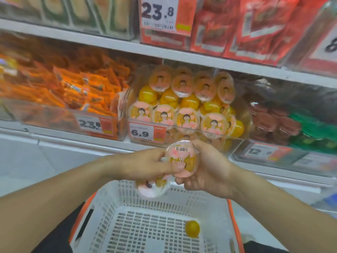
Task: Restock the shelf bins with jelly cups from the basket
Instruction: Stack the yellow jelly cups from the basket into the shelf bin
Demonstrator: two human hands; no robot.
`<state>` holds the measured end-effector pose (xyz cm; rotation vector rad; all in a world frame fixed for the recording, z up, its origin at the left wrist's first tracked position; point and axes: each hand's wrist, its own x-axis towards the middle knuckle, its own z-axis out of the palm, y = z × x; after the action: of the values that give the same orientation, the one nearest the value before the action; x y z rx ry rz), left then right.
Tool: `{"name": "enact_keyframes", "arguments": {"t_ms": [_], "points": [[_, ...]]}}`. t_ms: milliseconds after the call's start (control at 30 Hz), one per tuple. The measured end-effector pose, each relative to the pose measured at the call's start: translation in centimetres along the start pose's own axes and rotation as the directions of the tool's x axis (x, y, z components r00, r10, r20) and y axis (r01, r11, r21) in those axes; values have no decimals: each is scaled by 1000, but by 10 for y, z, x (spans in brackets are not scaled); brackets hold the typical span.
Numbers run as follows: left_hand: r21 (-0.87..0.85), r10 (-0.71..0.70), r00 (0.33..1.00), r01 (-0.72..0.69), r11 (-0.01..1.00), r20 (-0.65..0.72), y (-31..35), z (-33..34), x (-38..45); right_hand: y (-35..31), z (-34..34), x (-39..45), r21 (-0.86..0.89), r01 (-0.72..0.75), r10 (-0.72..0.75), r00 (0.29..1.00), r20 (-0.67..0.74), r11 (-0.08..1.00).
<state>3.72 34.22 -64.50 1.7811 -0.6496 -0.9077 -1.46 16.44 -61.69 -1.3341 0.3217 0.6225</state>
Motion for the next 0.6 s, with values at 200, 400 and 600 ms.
{"name": "enact_keyframes", "arguments": {"t_ms": [200,400,600], "points": [[-190,122,971,-162,968,-206,6,3,10,-17,-4,-14,96,175,-176,984,1,980],[-147,227,927,-279,949,-299,18,7,9,-26,-7,-4,212,251,-237,967,-91,945],[-162,234,934,-284,945,-270,9,-1,15,-35,-23,-8,-288,217,-252,964,-89,933]]}}
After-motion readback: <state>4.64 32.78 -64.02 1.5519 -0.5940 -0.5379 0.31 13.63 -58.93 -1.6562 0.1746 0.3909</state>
